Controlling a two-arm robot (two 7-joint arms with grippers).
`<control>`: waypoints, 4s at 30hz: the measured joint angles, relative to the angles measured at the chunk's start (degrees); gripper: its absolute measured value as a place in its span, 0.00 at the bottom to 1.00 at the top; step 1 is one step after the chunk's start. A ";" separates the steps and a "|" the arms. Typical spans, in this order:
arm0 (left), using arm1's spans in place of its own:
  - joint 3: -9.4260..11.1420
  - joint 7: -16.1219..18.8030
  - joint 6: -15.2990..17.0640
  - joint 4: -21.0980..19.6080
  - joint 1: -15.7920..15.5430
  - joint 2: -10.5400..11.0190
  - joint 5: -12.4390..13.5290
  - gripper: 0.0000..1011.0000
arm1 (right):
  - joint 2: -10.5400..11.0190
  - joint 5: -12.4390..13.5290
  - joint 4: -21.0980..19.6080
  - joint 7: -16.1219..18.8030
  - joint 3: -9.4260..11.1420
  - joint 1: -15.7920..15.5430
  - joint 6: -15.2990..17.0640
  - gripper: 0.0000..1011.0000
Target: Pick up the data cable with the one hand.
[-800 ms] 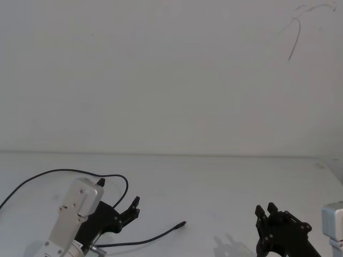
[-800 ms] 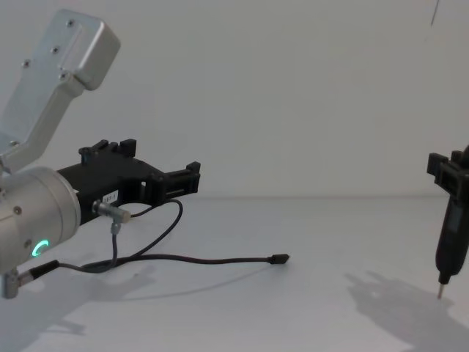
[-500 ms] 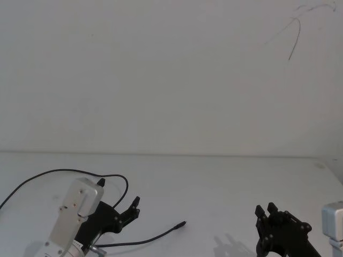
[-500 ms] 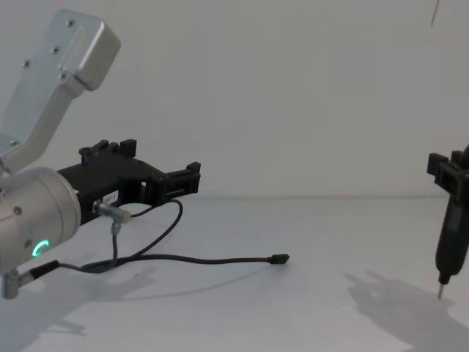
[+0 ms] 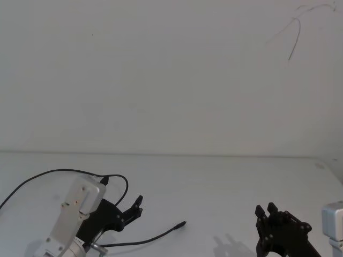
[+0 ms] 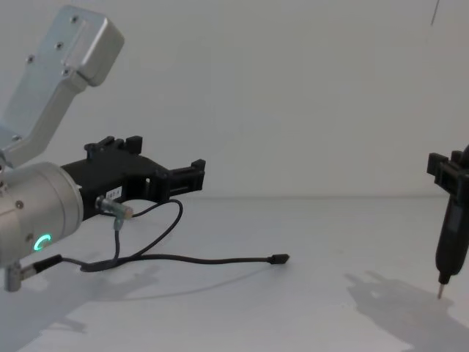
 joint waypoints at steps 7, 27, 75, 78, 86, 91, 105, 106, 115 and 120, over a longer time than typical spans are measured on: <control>0.69 -4.41 -0.04 0.92 -2.19 1.04 -0.54 0.99 | 0.00 0.00 0.00 0.00 0.00 0.00 0.00 0.25; 4.02 -23.11 2.33 5.23 -10.70 5.11 -3.21 0.99 | 0.00 0.00 0.00 0.00 0.00 0.00 0.00 0.25; 13.07 -44.12 10.24 16.15 -22.18 8.28 -5.78 0.99 | 0.00 0.00 0.01 0.00 0.00 0.00 0.00 0.25; 13.38 -43.52 10.61 15.97 -22.06 8.49 -5.41 0.99 | 0.00 0.00 0.00 0.00 0.00 0.00 0.00 0.25; 13.81 -41.28 11.59 15.10 -21.40 9.03 -4.16 0.95 | 0.00 0.00 0.00 0.00 0.00 0.00 0.00 0.25; 13.85 -39.66 12.15 14.56 -20.97 9.27 -3.18 0.82 | 0.00 0.00 0.01 0.00 0.00 0.01 0.00 0.25; 13.89 -37.56 12.86 13.90 -20.41 9.55 -1.94 0.39 | 0.00 0.00 0.01 0.00 0.00 0.00 0.00 0.25; 13.89 -37.56 12.86 13.90 -20.41 9.55 -1.94 0.37 | 0.00 0.00 0.01 0.00 0.00 0.00 0.00 0.25; 13.89 -37.09 13.01 13.75 -20.27 9.61 -1.66 0.10 | 0.00 0.00 0.01 0.00 0.00 0.00 0.00 0.25; 13.66 -37.17 12.89 13.70 -20.13 9.47 -1.79 0.04 | 0.00 0.00 0.01 0.00 0.00 0.00 0.00 0.25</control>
